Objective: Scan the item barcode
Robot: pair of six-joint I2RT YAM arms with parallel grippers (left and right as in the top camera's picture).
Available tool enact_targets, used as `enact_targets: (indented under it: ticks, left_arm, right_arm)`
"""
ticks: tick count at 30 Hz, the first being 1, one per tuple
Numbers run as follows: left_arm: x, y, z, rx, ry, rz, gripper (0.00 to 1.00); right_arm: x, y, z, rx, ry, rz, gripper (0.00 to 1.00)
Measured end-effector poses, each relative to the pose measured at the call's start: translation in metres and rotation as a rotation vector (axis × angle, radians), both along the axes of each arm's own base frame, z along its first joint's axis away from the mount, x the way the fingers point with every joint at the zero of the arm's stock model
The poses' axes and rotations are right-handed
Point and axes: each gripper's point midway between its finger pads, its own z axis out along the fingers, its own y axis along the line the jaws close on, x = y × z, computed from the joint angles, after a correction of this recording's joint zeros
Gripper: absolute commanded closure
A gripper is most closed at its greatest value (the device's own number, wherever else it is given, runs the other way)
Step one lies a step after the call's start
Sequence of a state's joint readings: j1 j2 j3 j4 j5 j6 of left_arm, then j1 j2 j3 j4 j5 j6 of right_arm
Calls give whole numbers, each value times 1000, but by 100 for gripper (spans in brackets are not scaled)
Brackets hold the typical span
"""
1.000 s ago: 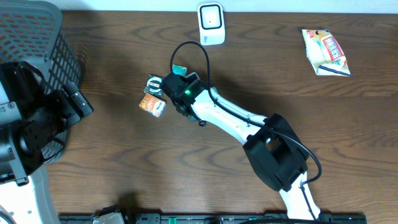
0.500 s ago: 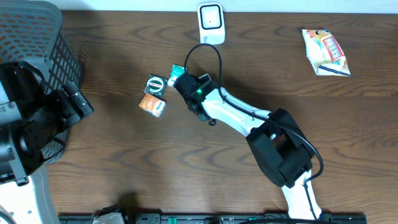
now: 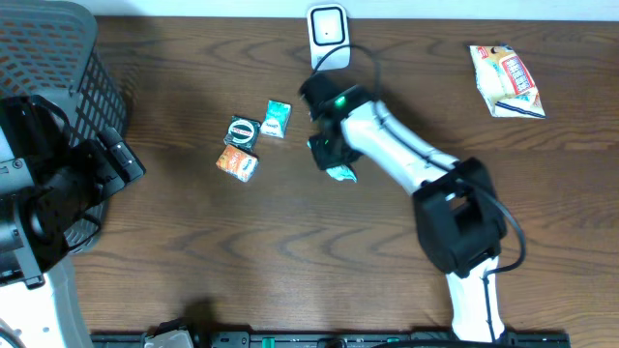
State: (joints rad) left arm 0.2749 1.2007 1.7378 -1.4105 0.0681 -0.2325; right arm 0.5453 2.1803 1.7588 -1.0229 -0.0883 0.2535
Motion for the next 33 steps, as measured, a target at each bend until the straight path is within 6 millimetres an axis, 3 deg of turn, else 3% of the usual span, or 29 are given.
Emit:
enact_targets:
  ticks: [5,8,15,18,25,30,33]
  left_arm:
    - [0,0,0,0,0,0,2]
    - [0,0,0,0,0,0,2]
    - [0,0,0,0,0,0,2]
    - [0,0,0,0,0,0,2]
    - [0,0,0,0,0,0,2]
    - [0,0,0,0,0,0,2]
    - [0,0,0,0,0,0,2]
  right_arm:
    - [0,-3,18,324,157,1,99]
    - [-2,-12,19,469,221,-25,99]
    - [-41,-27,-13,717,391,-109,98]
    - [-46,-35,-21,784,410,-149,86]
    - [-37,-91,-33,750,454,-397,55]
    - [-24,-146,-24,607,454,-532,46]
    - [-18,-169,-12,513,447,-549,41]
